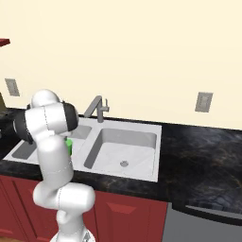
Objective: Move any existing items from the left basin to the right basin for drying. Then move the measuring cup from the counter to the left basin of the sink for washing.
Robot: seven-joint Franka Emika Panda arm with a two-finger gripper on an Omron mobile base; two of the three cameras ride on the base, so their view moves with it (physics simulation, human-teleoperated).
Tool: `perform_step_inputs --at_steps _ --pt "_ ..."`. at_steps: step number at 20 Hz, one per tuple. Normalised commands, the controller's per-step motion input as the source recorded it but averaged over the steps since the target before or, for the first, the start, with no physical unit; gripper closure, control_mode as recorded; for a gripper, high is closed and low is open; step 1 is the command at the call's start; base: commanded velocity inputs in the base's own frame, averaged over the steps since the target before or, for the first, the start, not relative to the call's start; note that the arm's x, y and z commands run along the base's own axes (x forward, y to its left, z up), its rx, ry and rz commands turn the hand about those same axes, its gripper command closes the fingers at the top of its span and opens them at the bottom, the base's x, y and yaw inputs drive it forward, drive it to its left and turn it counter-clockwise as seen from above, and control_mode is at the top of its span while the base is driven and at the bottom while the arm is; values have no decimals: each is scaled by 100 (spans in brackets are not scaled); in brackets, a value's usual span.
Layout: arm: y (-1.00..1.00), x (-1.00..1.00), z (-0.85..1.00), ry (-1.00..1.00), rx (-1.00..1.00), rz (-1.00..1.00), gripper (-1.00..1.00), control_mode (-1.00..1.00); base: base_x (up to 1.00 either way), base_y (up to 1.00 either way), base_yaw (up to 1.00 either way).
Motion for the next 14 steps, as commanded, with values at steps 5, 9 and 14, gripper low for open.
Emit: perform_step_inputs --at_steps 5,9,14 --pt "2 16 -16 0 -1 0 -100 -100 0 0 0" --pt "7 18 -9 0 -1 0 -100 -100 0 0 0" --pt "6 19 -11 0 0 0 -100 -100 0 0 0"
